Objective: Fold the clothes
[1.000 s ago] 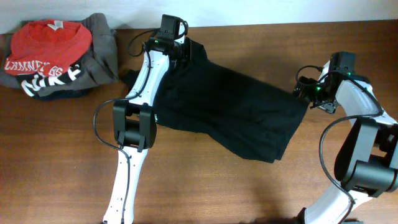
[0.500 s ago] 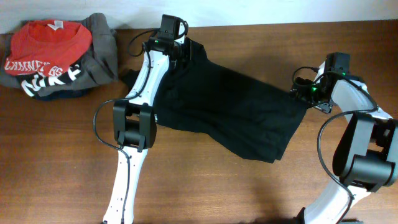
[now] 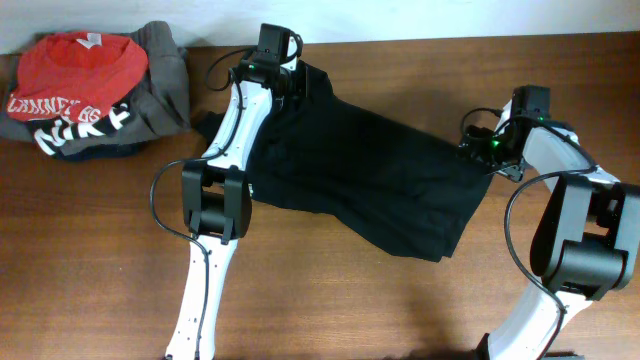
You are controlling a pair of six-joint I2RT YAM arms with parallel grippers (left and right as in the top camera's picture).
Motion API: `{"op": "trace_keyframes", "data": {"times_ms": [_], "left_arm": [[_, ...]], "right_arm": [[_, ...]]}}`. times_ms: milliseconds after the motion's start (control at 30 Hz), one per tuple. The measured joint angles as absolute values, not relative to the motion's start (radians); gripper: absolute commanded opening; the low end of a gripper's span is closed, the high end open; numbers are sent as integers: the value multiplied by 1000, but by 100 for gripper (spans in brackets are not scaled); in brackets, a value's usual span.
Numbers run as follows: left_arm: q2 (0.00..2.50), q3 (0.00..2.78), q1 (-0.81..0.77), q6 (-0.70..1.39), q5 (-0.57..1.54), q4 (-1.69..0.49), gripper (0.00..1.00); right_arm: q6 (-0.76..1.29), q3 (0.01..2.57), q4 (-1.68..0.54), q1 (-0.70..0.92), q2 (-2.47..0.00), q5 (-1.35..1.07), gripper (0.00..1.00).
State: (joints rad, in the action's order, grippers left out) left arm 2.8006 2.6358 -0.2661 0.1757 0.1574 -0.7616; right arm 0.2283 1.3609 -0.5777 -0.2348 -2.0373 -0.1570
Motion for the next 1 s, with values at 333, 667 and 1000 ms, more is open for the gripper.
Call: {"op": "trace_keyframes", "data": {"times_ms": [333,667,1000], "left_arm": [[2801,2636,-266,176,157,-764,7],[2801,2636,-266,176,157,-763,8],[2801,2636,-266,176,158,-736,7]], "right_arm": [[245,1361,-575,-235,-2038,-157,77],[265,1361,-590,-235,-2045,-154,36],[300,1361,-619,-234,-2047,-125,4]]}}
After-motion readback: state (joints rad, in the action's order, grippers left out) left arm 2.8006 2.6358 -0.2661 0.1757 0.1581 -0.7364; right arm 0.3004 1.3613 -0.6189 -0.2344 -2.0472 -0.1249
